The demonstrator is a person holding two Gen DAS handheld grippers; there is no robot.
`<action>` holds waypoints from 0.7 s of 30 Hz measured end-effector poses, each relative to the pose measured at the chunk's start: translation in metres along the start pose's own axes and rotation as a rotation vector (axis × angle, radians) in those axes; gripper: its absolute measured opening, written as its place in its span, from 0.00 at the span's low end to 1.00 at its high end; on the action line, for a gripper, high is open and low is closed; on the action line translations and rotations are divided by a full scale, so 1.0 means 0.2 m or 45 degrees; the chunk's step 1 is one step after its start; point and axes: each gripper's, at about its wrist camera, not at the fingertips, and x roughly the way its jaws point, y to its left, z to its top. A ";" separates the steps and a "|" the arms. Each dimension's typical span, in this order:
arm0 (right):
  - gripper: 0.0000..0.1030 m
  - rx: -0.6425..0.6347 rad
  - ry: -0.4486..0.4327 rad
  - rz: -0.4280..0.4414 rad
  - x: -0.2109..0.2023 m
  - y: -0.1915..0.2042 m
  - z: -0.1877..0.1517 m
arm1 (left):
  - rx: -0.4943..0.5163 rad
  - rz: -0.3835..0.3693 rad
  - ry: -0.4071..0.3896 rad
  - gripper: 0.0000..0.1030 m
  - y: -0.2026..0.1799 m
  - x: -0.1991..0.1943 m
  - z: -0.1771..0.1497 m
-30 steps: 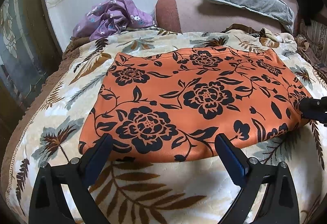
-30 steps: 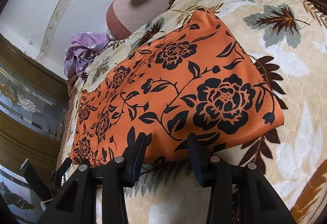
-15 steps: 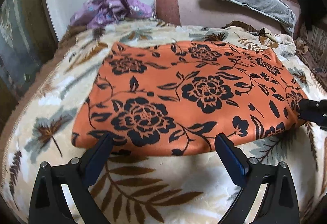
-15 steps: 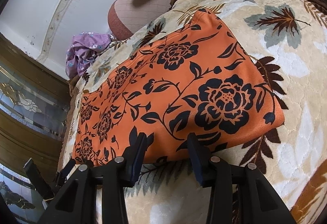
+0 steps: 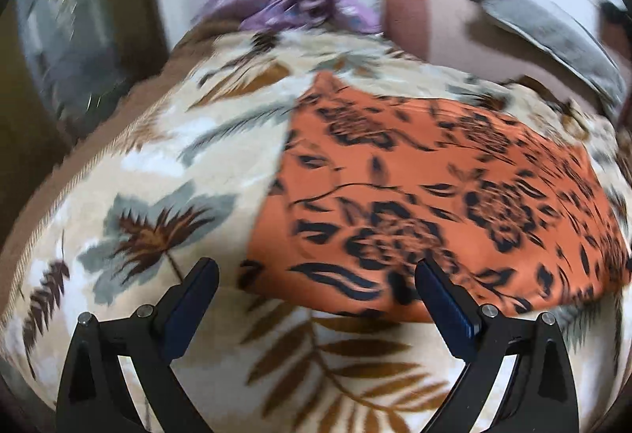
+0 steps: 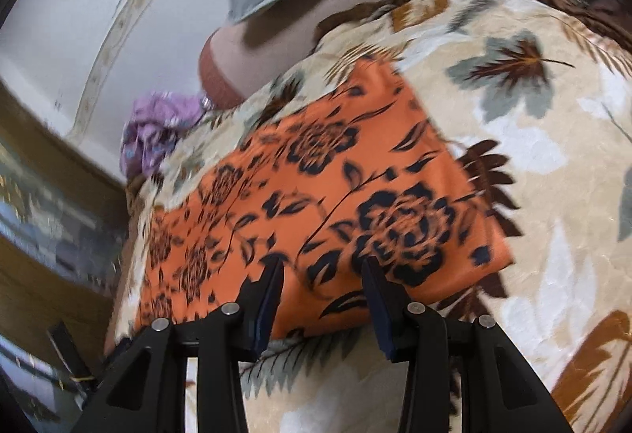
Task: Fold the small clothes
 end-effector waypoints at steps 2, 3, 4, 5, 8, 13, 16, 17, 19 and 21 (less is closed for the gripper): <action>0.44 0.036 -0.012 0.004 -0.01 -0.03 0.02 | -0.017 0.062 0.075 0.96 0.03 0.08 -0.01; 0.44 0.052 -0.012 0.009 0.00 -0.04 0.03 | -0.024 0.058 0.107 0.96 0.03 0.11 -0.02; 0.44 0.057 -0.008 0.002 0.01 -0.05 0.03 | -0.050 0.037 0.141 0.97 0.04 0.15 -0.02; 0.44 0.056 0.002 -0.026 0.03 -0.06 0.04 | -0.080 0.020 0.161 0.98 0.06 0.17 -0.03; 0.47 0.117 0.121 -0.098 0.15 -0.14 0.04 | -0.093 0.017 0.178 0.99 0.07 0.18 -0.02; 0.50 0.168 0.074 -0.039 0.09 -0.15 0.05 | -0.114 -0.002 0.178 0.98 0.10 0.11 -0.03; 0.50 0.210 0.091 0.027 0.06 -0.16 0.02 | -0.123 -0.057 0.183 0.98 0.11 0.07 -0.06; 0.50 0.215 0.091 0.036 0.04 -0.17 0.01 | -0.126 -0.098 0.196 0.98 0.11 0.06 -0.07; 0.53 0.218 0.093 0.061 0.02 -0.16 -0.02 | -0.129 -0.192 0.216 0.98 0.09 0.04 -0.10; 0.54 0.221 0.105 0.071 0.00 -0.16 -0.04 | -0.119 -0.250 0.215 0.98 0.07 0.03 -0.12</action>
